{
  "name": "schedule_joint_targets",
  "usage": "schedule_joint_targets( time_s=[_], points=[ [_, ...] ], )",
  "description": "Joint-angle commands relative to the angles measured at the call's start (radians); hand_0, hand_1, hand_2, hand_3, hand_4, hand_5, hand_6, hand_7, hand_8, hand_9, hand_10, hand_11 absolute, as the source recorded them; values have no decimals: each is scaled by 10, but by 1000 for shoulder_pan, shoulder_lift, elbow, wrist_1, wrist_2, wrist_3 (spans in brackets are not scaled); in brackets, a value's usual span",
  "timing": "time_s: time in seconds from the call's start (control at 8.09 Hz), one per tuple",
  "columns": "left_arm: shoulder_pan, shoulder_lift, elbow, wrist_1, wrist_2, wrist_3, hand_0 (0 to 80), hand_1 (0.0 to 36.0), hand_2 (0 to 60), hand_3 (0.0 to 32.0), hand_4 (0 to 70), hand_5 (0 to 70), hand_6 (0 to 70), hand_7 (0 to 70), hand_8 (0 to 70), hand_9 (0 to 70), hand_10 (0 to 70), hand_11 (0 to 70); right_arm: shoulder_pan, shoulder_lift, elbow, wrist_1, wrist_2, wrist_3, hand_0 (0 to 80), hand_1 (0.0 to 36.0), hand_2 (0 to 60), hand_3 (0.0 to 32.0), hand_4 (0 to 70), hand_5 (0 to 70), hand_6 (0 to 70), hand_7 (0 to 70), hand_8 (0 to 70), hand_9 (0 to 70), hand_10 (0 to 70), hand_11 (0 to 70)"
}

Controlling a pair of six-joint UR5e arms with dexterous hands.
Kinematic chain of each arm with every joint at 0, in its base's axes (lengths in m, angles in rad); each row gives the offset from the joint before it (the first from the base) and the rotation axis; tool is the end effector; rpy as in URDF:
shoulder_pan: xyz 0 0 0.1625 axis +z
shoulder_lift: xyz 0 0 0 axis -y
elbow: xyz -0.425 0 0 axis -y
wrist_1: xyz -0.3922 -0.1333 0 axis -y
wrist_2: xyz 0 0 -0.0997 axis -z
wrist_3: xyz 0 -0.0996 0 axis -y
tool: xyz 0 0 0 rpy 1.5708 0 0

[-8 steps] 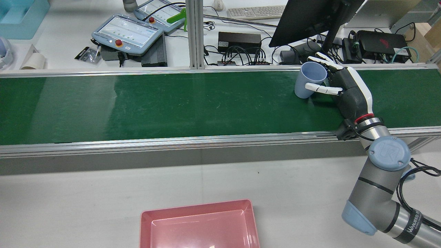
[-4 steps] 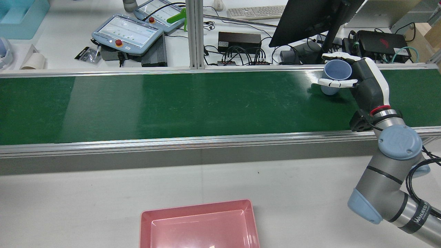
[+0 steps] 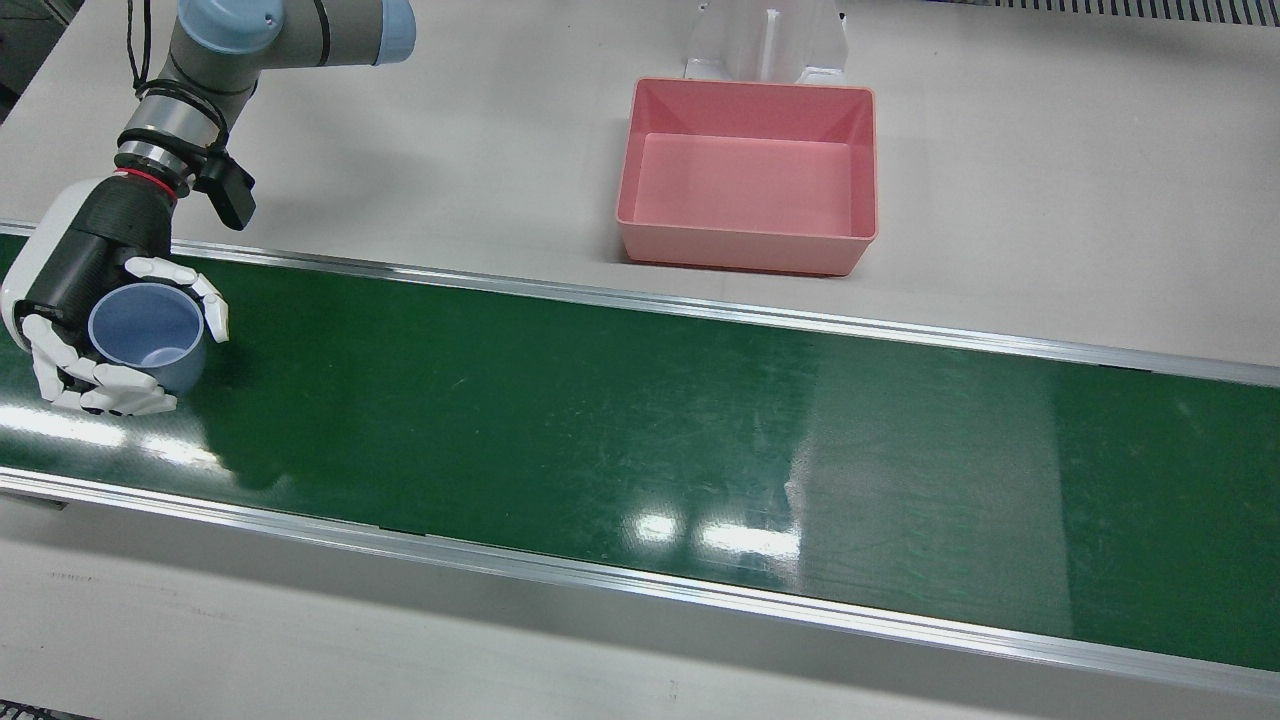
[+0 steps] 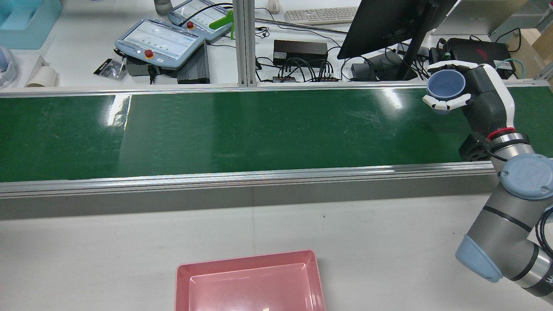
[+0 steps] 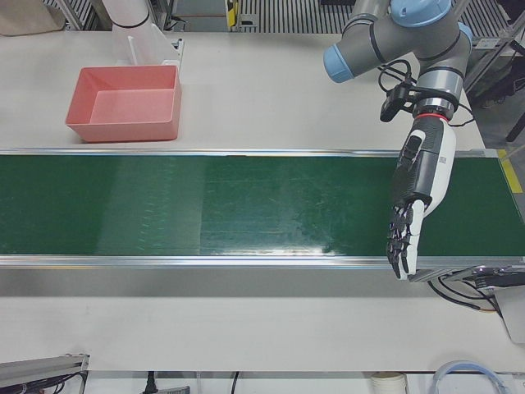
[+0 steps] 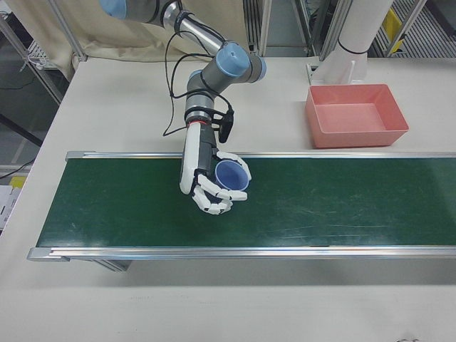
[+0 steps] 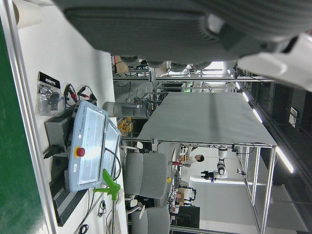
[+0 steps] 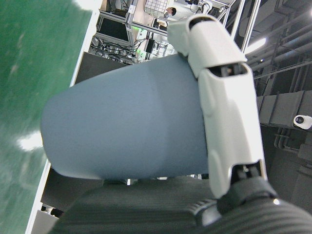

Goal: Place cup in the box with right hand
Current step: 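Lift the blue cup off the belt with the right hand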

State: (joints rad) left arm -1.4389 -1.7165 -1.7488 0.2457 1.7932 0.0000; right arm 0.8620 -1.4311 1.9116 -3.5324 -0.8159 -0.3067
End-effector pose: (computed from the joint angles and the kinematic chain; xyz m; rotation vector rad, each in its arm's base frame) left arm -0.0396 -0.5481 0.5501 -0.3590 2.1059 -1.9455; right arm -0.1647 -0.5018 0.4949 0.3214 -2.1759 2.0504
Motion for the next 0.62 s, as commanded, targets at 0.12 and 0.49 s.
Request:
schedule_joint_targets(
  time_s=[0.12,0.49],
  points=[
    [0,0,0,1,0,0,0,0,0,0,0,0,0,0,0,0,0,0,-69,41,292,-143,3,-55,800,360,600,0,700,251,365,700,622,700,683,700],
    [0,0,-2,0,0,0,0,0,0,0,0,0,0,0,0,0,0,0,-275,52,498,-143,9,-233,800,360,600,0,700,250,364,700,625,700,677,700]
  ],
)
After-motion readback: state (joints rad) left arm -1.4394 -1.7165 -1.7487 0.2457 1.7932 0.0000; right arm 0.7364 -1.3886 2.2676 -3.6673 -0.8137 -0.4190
